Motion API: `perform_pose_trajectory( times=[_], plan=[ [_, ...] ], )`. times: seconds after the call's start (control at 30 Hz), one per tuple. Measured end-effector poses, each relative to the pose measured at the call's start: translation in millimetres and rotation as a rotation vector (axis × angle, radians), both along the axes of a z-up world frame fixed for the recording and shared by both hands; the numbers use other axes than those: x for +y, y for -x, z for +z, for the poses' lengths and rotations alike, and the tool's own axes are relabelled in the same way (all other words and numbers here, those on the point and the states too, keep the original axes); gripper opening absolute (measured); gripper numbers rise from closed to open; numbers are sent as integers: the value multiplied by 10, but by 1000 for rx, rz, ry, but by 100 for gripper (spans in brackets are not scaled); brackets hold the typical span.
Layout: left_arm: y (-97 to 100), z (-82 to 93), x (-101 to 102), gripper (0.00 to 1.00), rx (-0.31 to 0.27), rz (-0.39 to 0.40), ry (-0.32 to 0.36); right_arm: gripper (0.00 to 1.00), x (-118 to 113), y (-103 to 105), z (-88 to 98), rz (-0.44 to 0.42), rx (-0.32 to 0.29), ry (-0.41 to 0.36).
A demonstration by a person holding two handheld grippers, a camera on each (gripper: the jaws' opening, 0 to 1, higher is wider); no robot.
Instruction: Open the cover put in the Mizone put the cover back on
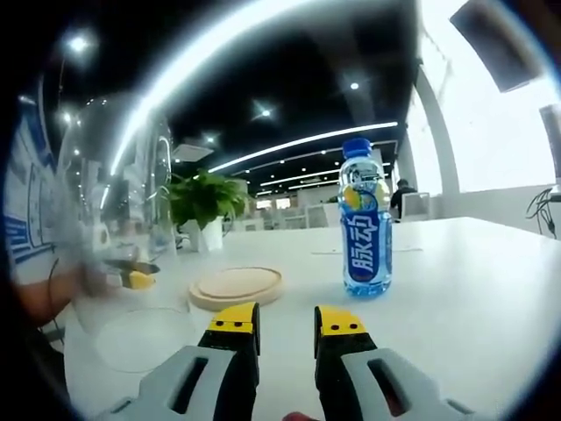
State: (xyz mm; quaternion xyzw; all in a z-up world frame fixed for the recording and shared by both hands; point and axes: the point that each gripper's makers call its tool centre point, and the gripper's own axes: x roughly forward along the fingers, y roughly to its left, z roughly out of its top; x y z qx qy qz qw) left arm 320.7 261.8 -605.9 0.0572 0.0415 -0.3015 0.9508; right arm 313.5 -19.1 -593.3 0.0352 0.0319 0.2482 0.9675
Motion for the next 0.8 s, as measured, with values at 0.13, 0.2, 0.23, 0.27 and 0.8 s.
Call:
perform_pose_trajectory(
  times=[0.13,0.2,0.23,0.27,0.8],
  plan=[
    [0,9,5,21,1,0,9,18,-1,0,-2,-1,-1,3],
    [-2,10,10,21,1,2,12,18,-3,1,-3,-3,-1,5],
    [-4,9,12,21,2,3,12,18,-3,2,-3,-4,-1,6],
    [-6,7,15,21,2,4,11,18,-7,4,-1,-7,-2,9],
    [-13,-16,12,21,2,7,-7,18,-72,-46,257,-58,-51,-2]
  ],
)
